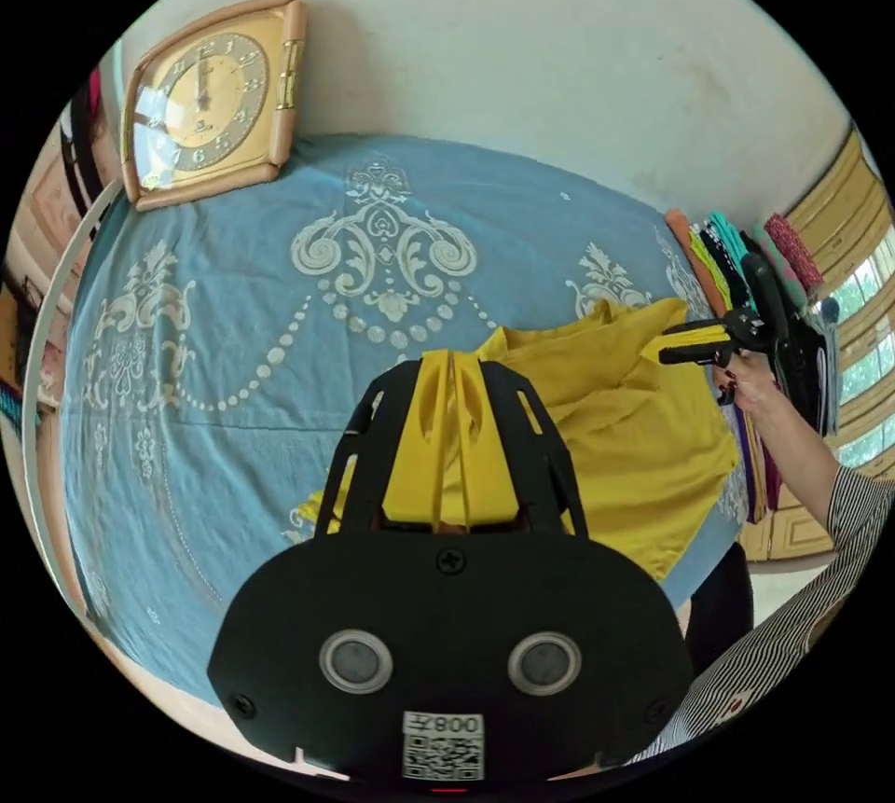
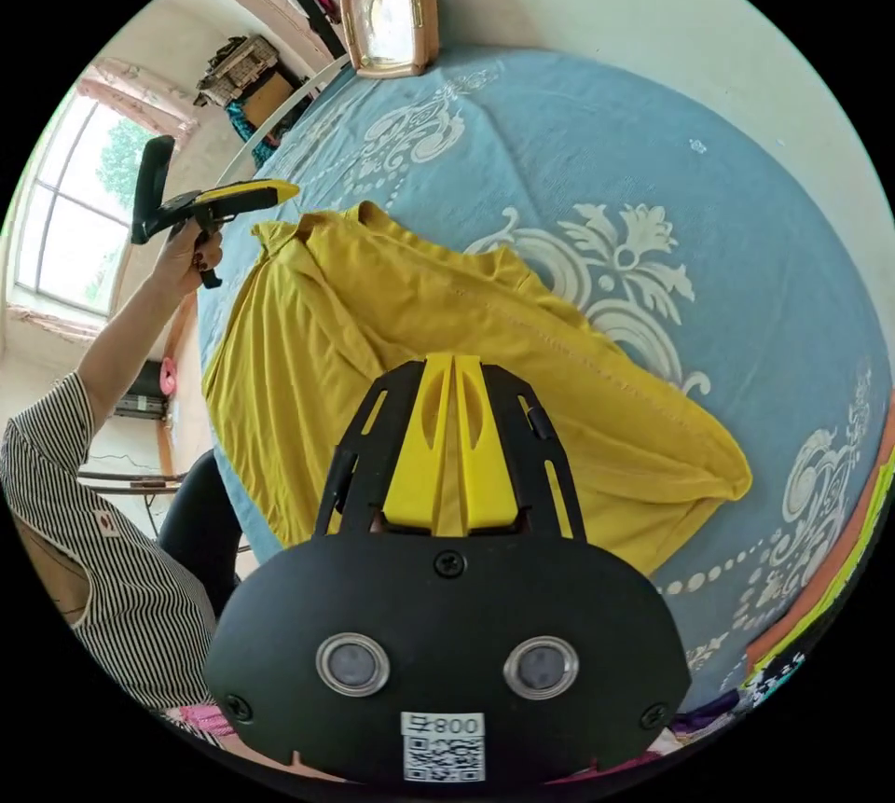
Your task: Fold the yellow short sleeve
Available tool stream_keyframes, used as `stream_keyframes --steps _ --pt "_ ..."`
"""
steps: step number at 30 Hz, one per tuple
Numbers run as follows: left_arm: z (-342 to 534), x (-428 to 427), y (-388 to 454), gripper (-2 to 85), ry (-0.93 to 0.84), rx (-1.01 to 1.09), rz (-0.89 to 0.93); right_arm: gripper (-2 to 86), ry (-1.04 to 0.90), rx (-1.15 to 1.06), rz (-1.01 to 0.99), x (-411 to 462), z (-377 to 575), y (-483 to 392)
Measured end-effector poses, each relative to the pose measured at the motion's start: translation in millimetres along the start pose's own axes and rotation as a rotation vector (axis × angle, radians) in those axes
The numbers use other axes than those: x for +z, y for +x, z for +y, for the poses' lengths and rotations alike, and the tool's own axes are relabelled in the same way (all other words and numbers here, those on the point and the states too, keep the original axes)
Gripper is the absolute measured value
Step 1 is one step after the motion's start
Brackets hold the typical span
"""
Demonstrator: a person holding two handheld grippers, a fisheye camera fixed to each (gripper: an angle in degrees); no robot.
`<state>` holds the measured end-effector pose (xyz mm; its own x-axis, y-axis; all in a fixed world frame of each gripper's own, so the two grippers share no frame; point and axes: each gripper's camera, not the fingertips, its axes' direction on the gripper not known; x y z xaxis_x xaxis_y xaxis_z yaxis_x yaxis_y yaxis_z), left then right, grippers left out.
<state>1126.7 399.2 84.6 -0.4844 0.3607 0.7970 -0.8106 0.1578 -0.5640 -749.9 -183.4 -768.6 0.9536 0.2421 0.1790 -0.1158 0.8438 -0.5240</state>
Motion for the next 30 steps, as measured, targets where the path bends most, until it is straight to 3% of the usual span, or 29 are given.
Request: stream_keyframes --steps 3,6,10,16,24,30 --pt "15 1 -6 3.7 0.054 -0.034 0.199 0.9 0.031 -0.023 -0.042 -8 -12 -14" --pt "32 5 25 6.6 0.015 0.095 0.236 2.1 0.051 -0.140 0.012 -16 0 -48" --pt "34 17 75 7.8 -0.052 0.310 0.043 5.0 0.023 -0.258 0.132 -14 27 -83" --pt "15 36 102 6.6 -0.101 0.418 -0.135 6.9 -0.037 -0.389 0.264 -8 36 -127" --pt "12 38 92 1.3 -0.117 0.360 -0.151 3.8 -0.084 -0.428 0.374 3 27 -160" --pt "13 12 78 0.5 -0.040 0.308 -0.117 0.5 -0.017 -0.428 0.426 -25 27 -172"
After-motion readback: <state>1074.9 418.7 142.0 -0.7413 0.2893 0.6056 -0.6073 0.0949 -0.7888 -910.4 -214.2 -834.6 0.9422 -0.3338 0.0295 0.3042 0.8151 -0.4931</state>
